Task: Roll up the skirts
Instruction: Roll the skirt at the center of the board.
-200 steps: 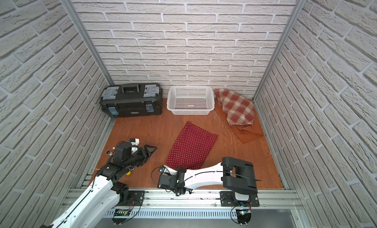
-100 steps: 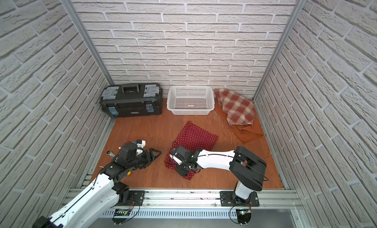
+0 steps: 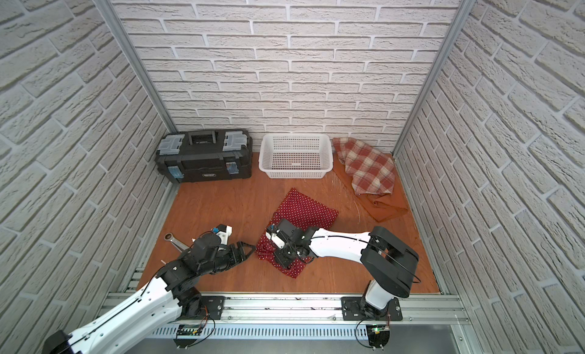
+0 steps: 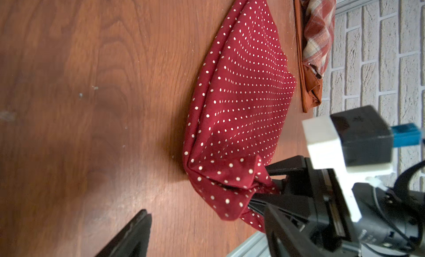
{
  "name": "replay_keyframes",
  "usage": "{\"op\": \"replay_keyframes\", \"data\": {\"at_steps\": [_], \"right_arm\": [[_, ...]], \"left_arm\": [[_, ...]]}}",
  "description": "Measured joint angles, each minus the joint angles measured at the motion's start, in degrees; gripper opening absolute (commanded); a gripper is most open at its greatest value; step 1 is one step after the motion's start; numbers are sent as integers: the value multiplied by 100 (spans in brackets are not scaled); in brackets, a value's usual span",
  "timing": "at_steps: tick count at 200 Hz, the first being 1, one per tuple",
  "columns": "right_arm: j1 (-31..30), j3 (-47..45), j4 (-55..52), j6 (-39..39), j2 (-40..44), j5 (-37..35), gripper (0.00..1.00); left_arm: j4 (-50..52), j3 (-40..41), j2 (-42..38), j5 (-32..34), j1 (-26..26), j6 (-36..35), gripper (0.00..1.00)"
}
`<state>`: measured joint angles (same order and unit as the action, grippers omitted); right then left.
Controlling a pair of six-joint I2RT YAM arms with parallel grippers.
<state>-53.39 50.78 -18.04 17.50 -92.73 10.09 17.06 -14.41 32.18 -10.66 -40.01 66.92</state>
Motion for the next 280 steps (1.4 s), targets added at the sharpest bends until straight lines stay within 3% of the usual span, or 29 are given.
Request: {"op": "replay_keyframes", "data": {"at_steps": [30, 80, 176, 215, 236, 280], "right_arm": [[70, 13, -20, -63, 2, -221, 31], [264, 162, -15, -214, -44, -466, 30], [389, 267, 2, -380, -450, -752, 29], [389, 267, 2, -446, -498, -798, 28], [402, 267, 11, -450, -535, -820, 28], [426, 267, 11, -490, -535, -835, 28]], "left_arm": [[22, 81, -129, 192, -321, 125, 79], [-247, 157, 219, 496, -824, 223, 66], [-1471, -20, 2229, 931, -1073, -39, 70], [-2020, -50, 2673, 1178, -1115, -195, 71], [-2302, -131, 3016, 1213, -1130, -396, 66], [-3040, -337, 3908, 1338, -1224, -778, 44]]}}
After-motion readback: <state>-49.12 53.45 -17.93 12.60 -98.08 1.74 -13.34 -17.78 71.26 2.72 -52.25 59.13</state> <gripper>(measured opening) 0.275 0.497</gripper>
